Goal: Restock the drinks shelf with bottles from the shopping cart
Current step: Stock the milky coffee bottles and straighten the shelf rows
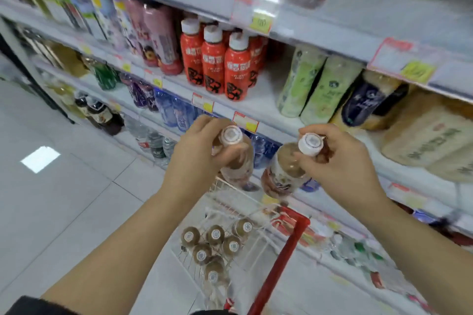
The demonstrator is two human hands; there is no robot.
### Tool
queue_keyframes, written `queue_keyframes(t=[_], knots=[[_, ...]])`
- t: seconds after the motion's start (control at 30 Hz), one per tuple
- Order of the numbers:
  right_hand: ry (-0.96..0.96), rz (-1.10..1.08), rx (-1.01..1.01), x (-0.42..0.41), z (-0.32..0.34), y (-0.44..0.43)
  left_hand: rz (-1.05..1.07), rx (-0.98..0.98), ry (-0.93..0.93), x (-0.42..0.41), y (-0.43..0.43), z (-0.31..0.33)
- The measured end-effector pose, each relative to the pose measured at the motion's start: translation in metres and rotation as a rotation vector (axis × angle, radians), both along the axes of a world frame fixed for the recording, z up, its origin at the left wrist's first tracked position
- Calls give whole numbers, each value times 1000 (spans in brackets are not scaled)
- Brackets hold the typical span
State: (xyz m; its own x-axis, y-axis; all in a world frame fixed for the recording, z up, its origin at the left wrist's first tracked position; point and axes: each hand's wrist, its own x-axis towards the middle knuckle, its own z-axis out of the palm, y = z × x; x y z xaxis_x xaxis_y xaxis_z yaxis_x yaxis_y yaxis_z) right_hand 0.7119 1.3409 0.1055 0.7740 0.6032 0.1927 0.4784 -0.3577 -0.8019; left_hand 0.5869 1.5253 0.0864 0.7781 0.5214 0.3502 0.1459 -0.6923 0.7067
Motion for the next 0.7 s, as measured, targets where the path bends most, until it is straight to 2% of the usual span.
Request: queue_keyframes(t=[0.2,0.27,0.43,0.57,0.7], knots=[[-253,-80,223,1,99,-39,-21,-78,-352,31,-50,98],[-331,-105,296,0,125,-52,-44,-49,-472,41,-65,122],[-687,-181,437,-6,174,-74,-136,68,-762,63,-92,175],[-871,-183,513,9,186,-75,-208,99,-862,90,-100,197],[-978,-206,485,34,185,-63,-280,105,-812,126,-101,205]])
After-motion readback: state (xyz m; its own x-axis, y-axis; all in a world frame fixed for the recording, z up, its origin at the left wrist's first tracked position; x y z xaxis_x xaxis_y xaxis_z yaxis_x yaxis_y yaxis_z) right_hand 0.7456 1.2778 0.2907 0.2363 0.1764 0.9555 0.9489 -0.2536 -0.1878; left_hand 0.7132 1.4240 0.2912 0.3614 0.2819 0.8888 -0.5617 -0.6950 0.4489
